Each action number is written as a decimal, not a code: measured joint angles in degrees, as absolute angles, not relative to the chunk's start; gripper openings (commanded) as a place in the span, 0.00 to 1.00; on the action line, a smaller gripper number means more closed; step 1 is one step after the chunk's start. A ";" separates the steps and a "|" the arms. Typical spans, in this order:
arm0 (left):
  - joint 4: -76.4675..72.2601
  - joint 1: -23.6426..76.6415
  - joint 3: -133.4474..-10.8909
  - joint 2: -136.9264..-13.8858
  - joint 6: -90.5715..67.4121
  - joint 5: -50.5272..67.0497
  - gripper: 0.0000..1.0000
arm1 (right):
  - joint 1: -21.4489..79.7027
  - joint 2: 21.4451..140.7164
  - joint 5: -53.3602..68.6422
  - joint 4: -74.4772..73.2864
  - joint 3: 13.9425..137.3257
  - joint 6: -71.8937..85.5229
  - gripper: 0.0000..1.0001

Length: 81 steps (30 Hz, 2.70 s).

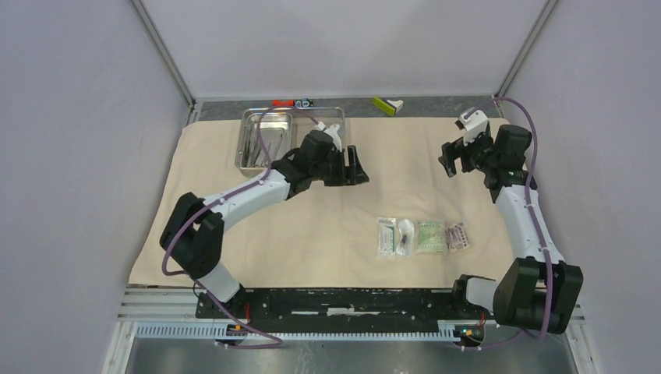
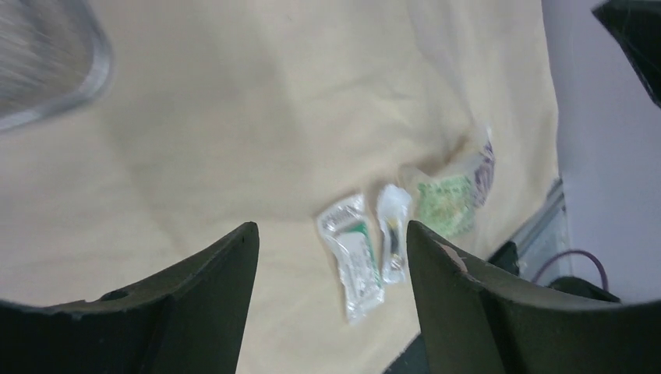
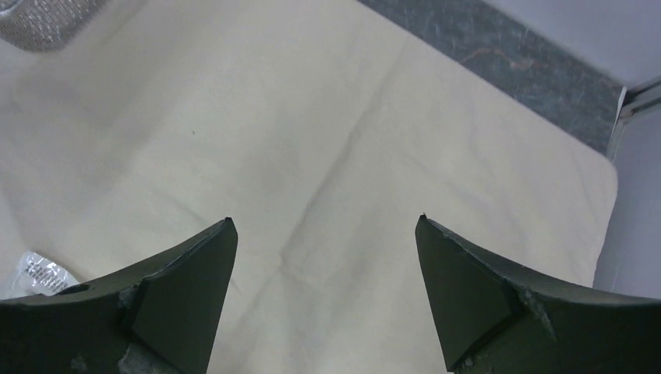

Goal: Open and lay out the surgical kit
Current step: Pick up the medical item from the container.

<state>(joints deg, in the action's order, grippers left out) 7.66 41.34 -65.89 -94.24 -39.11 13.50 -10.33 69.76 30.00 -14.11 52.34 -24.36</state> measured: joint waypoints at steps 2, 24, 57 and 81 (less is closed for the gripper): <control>8.25 38.61 -66.26 -92.44 -35.62 11.14 0.83 | -9.02 69.76 29.93 -12.51 52.84 -23.79 0.94; 28.03 13.30 -89.67 -100.97 -5.74 -4.21 0.98 | 3.75 72.16 28.16 -7.25 53.17 -23.92 0.96; 50.85 3.99 -121.36 -134.85 8.86 -1.69 0.42 | 3.75 84.34 25.87 -14.04 54.19 -32.47 0.95; 51.18 1.93 -121.16 -136.29 8.99 0.36 0.23 | 3.75 83.85 25.82 -14.24 54.26 -32.88 0.96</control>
<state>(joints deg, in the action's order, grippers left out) 51.18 1.93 -121.16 -136.29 8.99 0.36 3.75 83.85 25.82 -14.24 54.26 -32.88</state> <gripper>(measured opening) 0.250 0.963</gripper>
